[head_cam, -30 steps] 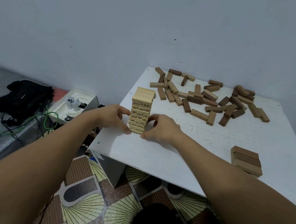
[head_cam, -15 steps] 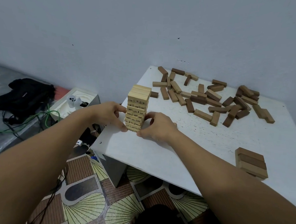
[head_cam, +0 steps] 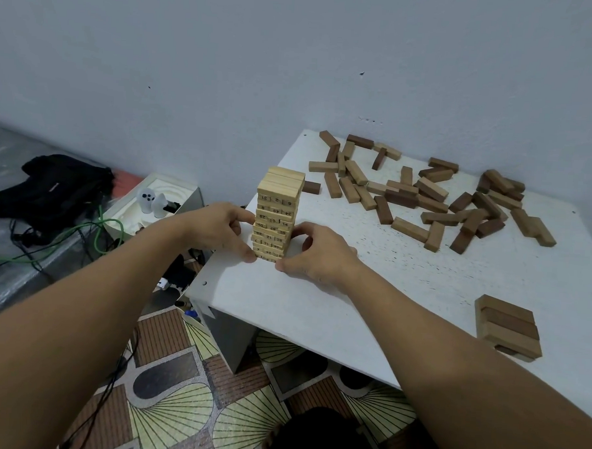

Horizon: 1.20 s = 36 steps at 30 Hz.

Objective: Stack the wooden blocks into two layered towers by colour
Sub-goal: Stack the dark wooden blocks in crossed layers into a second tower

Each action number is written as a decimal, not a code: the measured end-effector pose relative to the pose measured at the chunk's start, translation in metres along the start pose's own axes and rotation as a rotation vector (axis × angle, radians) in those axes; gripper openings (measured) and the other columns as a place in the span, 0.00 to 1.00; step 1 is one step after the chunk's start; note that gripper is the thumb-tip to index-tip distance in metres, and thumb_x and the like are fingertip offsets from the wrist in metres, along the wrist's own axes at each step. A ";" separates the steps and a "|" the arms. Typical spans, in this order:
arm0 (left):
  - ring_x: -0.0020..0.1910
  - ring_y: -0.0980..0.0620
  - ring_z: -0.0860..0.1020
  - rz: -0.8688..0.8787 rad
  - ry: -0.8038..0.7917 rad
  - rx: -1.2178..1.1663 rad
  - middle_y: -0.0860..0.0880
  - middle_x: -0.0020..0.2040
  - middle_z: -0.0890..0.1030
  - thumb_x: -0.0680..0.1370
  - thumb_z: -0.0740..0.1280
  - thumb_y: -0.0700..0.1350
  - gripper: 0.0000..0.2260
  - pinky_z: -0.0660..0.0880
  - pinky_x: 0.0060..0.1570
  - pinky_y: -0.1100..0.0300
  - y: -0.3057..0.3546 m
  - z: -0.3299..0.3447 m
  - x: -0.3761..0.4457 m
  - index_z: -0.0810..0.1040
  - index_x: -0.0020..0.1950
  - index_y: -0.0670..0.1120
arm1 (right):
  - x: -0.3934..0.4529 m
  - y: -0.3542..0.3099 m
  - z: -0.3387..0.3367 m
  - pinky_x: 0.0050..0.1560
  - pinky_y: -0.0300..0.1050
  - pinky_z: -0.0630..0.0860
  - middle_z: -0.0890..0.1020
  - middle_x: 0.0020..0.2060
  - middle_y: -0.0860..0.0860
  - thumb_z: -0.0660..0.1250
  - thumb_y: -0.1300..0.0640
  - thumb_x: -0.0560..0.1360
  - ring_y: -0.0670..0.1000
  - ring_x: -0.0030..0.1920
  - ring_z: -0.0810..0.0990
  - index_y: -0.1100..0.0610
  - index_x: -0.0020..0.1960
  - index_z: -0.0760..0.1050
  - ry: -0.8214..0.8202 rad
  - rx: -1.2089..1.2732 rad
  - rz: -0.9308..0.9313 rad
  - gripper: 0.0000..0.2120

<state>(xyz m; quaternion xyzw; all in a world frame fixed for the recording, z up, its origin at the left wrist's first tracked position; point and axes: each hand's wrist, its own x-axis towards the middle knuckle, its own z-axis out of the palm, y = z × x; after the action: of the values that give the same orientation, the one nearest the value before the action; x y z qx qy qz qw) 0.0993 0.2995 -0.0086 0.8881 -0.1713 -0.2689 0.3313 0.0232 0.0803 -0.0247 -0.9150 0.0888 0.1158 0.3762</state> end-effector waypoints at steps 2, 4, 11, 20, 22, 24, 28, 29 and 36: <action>0.36 0.52 0.72 -0.016 0.006 -0.001 0.49 0.39 0.71 0.71 0.81 0.45 0.19 0.69 0.36 0.61 0.000 0.001 -0.001 0.83 0.57 0.62 | -0.002 0.001 -0.001 0.62 0.52 0.68 0.78 0.44 0.39 0.79 0.42 0.66 0.50 0.55 0.76 0.36 0.56 0.75 0.009 -0.003 -0.016 0.22; 0.36 0.52 0.72 -0.028 0.022 -0.005 0.48 0.39 0.71 0.71 0.81 0.45 0.20 0.70 0.35 0.61 0.000 0.003 -0.002 0.82 0.58 0.62 | -0.004 0.002 -0.002 0.64 0.52 0.68 0.78 0.44 0.40 0.79 0.42 0.68 0.46 0.51 0.75 0.38 0.59 0.76 0.017 0.006 -0.029 0.22; 0.39 0.52 0.75 -0.055 0.187 0.032 0.49 0.42 0.75 0.70 0.82 0.47 0.33 0.71 0.36 0.62 -0.004 0.012 -0.017 0.74 0.72 0.59 | -0.014 0.010 0.001 0.66 0.54 0.74 0.77 0.52 0.40 0.79 0.40 0.69 0.46 0.56 0.77 0.44 0.70 0.73 0.063 -0.045 -0.115 0.32; 0.38 0.54 0.74 -0.100 0.419 0.164 0.51 0.42 0.76 0.76 0.76 0.54 0.19 0.67 0.34 0.60 0.008 0.050 -0.065 0.76 0.64 0.54 | -0.038 0.038 -0.008 0.72 0.51 0.68 0.71 0.73 0.51 0.70 0.42 0.78 0.53 0.74 0.66 0.48 0.78 0.67 0.075 -0.157 -0.215 0.31; 0.40 0.54 0.76 -0.124 0.464 0.241 0.51 0.43 0.77 0.77 0.74 0.56 0.16 0.68 0.35 0.59 0.019 0.062 -0.076 0.77 0.62 0.53 | -0.047 0.043 -0.013 0.74 0.52 0.64 0.69 0.76 0.51 0.68 0.42 0.79 0.54 0.76 0.64 0.49 0.80 0.64 0.054 -0.184 -0.218 0.32; 0.40 0.54 0.78 -0.140 0.512 0.295 0.53 0.44 0.78 0.79 0.72 0.57 0.15 0.71 0.36 0.58 0.029 0.076 -0.087 0.79 0.62 0.52 | -0.055 0.049 -0.019 0.76 0.52 0.62 0.66 0.79 0.50 0.68 0.41 0.80 0.54 0.78 0.62 0.50 0.82 0.61 0.036 -0.206 -0.217 0.34; 0.43 0.56 0.78 -0.088 0.522 0.355 0.56 0.45 0.79 0.81 0.67 0.59 0.16 0.78 0.44 0.55 0.048 0.113 -0.099 0.80 0.65 0.54 | -0.071 0.065 -0.036 0.78 0.52 0.59 0.61 0.81 0.50 0.67 0.41 0.80 0.54 0.80 0.58 0.51 0.83 0.56 0.020 -0.281 -0.199 0.37; 0.45 0.55 0.78 -0.064 0.506 0.366 0.56 0.46 0.80 0.82 0.66 0.59 0.16 0.77 0.47 0.55 0.055 0.123 -0.098 0.79 0.67 0.54 | -0.074 0.069 -0.041 0.77 0.52 0.60 0.61 0.81 0.50 0.67 0.41 0.80 0.55 0.80 0.58 0.51 0.83 0.56 0.026 -0.301 -0.193 0.37; 0.55 0.48 0.79 0.072 0.445 0.429 0.50 0.58 0.81 0.84 0.62 0.56 0.22 0.80 0.56 0.48 0.108 0.157 -0.048 0.69 0.78 0.55 | -0.088 0.098 -0.083 0.72 0.55 0.67 0.66 0.78 0.53 0.68 0.42 0.80 0.57 0.77 0.64 0.52 0.82 0.58 0.094 -0.400 -0.111 0.36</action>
<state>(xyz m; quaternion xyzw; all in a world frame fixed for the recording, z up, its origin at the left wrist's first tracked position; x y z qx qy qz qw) -0.0457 0.1670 -0.0181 0.9681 -0.1789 -0.0136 0.1749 -0.0737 -0.0403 -0.0082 -0.9793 0.0311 0.0677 0.1882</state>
